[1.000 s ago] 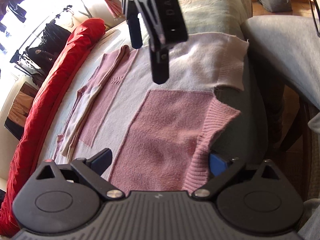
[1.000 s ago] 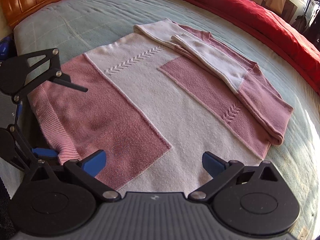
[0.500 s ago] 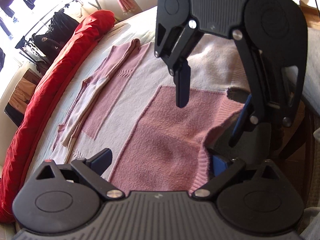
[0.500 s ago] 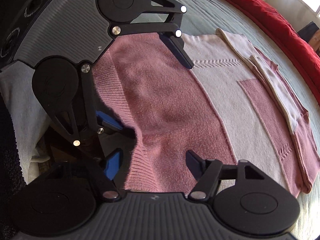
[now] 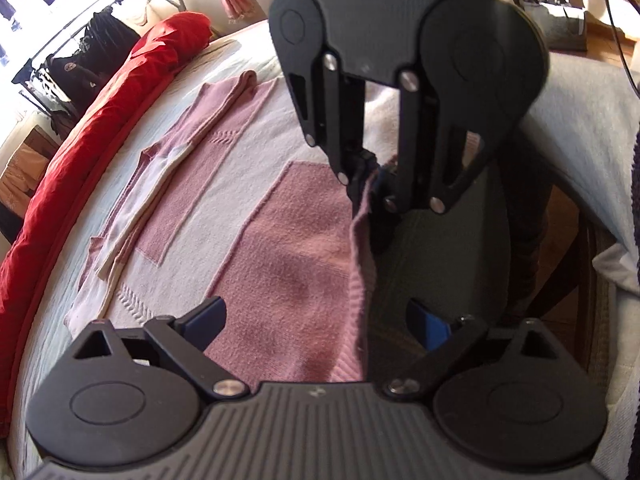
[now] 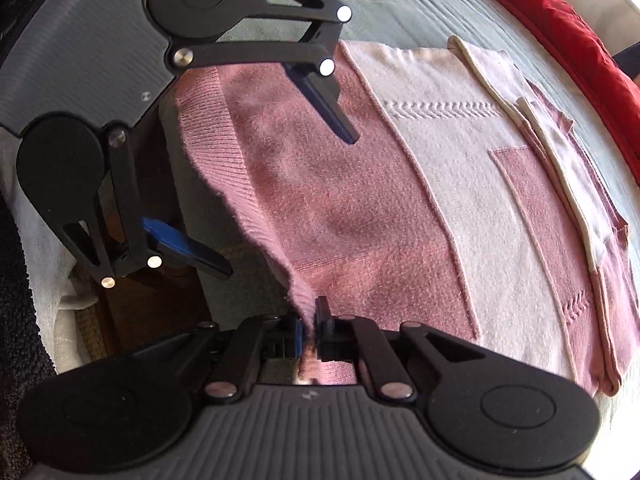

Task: Fold clothes
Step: 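Close both grippers on the pink ribbed hem edge, then lift the hem with both grippers and fold it over toward the collar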

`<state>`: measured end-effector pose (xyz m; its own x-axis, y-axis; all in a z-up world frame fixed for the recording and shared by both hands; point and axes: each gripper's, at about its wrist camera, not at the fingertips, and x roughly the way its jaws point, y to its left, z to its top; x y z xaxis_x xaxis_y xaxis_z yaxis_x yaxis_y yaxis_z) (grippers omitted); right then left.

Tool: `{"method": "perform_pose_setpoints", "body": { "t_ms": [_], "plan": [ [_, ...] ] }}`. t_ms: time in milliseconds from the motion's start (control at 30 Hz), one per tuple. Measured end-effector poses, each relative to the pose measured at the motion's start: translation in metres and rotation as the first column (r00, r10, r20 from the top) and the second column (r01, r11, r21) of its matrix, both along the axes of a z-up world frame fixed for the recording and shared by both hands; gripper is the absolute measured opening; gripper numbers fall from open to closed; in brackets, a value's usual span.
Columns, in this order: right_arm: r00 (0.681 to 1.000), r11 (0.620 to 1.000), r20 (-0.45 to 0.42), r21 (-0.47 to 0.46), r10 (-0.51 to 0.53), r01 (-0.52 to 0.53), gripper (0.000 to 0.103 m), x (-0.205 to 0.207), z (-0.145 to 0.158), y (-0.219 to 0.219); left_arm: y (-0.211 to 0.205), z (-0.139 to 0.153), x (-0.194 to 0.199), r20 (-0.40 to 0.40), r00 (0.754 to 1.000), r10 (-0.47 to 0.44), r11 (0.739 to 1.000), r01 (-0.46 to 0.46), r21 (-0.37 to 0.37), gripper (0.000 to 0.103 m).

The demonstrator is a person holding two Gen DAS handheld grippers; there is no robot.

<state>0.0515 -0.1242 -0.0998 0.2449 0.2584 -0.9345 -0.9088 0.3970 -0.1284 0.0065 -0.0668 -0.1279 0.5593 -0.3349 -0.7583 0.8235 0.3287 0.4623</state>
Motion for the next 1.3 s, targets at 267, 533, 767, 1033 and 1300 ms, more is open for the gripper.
{"method": "perform_pose_setpoints", "body": {
  "t_ms": [267,533,767,1033,1300],
  "plan": [
    [1.000,1.000,-0.002,0.015,-0.021,0.021,0.006,0.000,0.008,-0.005,0.005,-0.017,-0.011,0.161,0.987,-0.007,0.983,-0.023,0.184,0.060],
    [0.998,0.998,0.014,0.017,-0.054,0.054,0.013,-0.005,0.008,-0.006,0.009,-0.013,-0.014,0.171,0.985,-0.027,0.962,-0.021,0.273,0.013],
    [0.993,0.996,0.093,-0.055,-0.066,0.071,0.042,-0.007,-0.002,0.009,0.011,0.012,0.008,0.104,0.992,0.076,0.980,-0.093,0.175,0.010],
    [0.983,0.983,0.171,-0.152,-0.072,0.098,0.040,-0.012,-0.016,-0.002,0.019,0.031,0.023,0.085,0.988,0.127,0.984,-0.136,0.114,0.011],
    [0.978,0.985,0.149,-0.071,-0.147,0.159,0.006,-0.003,0.007,-0.020,0.032,0.013,0.022,0.058,0.988,0.144,0.975,-0.152,0.161,0.018]
  ]
}}
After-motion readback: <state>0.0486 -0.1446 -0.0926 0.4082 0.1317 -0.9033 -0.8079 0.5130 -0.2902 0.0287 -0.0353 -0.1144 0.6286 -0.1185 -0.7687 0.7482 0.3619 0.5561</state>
